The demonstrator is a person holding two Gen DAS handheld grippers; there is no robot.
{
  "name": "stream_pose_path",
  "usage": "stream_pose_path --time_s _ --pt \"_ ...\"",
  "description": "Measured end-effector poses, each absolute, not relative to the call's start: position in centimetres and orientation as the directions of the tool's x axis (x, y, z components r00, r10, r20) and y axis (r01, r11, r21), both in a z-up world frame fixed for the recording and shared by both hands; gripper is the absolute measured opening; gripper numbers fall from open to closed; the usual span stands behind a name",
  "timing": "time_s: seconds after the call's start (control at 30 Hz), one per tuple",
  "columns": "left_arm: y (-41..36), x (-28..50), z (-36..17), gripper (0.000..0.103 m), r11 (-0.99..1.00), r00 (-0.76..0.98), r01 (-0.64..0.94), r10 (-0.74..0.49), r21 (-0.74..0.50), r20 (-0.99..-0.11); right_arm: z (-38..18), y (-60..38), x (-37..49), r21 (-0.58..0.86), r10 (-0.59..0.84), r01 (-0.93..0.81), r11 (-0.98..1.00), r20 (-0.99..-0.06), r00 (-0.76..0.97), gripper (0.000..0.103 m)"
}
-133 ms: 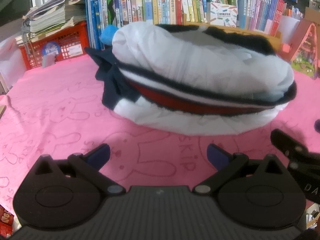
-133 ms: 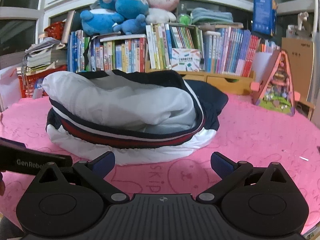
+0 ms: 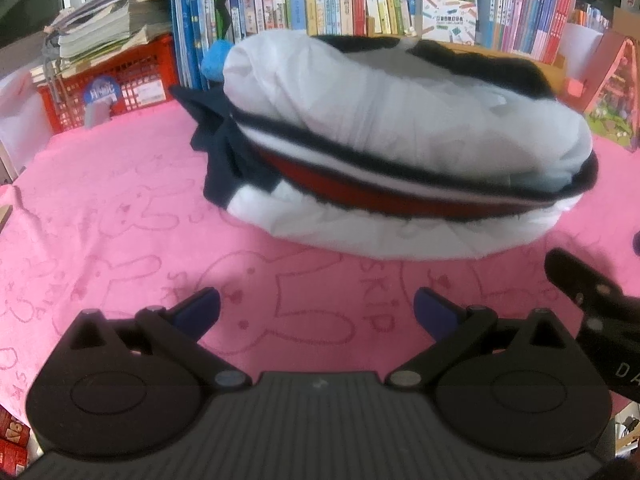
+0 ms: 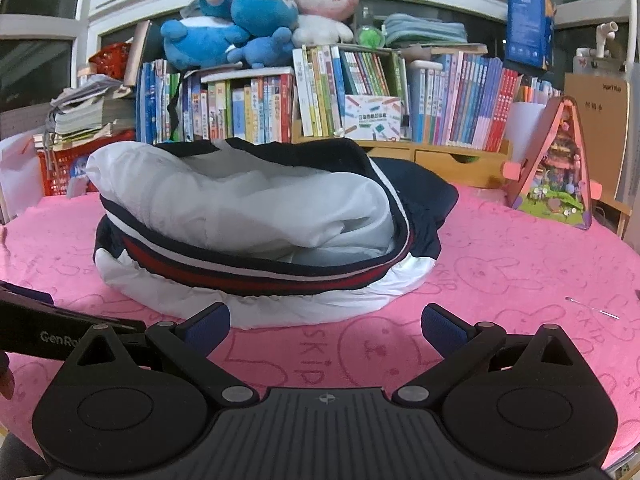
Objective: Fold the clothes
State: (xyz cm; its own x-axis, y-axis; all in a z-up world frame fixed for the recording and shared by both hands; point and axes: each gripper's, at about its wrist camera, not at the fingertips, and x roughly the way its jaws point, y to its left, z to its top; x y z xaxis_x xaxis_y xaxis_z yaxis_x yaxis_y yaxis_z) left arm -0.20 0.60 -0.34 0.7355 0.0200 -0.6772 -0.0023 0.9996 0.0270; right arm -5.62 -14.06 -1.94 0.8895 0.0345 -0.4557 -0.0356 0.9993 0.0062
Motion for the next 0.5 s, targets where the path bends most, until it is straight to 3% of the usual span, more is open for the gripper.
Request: stream_pose_path --time_s 0.5 --pt "1.8 -0.4 -1.3 0.103 1.000 0.702 0.004 0.017 0.027 -0.712 -1.9 -13.2 -5.9 -0.016 0.043 -0.056 0.998 -0.443 0.896 0.103"
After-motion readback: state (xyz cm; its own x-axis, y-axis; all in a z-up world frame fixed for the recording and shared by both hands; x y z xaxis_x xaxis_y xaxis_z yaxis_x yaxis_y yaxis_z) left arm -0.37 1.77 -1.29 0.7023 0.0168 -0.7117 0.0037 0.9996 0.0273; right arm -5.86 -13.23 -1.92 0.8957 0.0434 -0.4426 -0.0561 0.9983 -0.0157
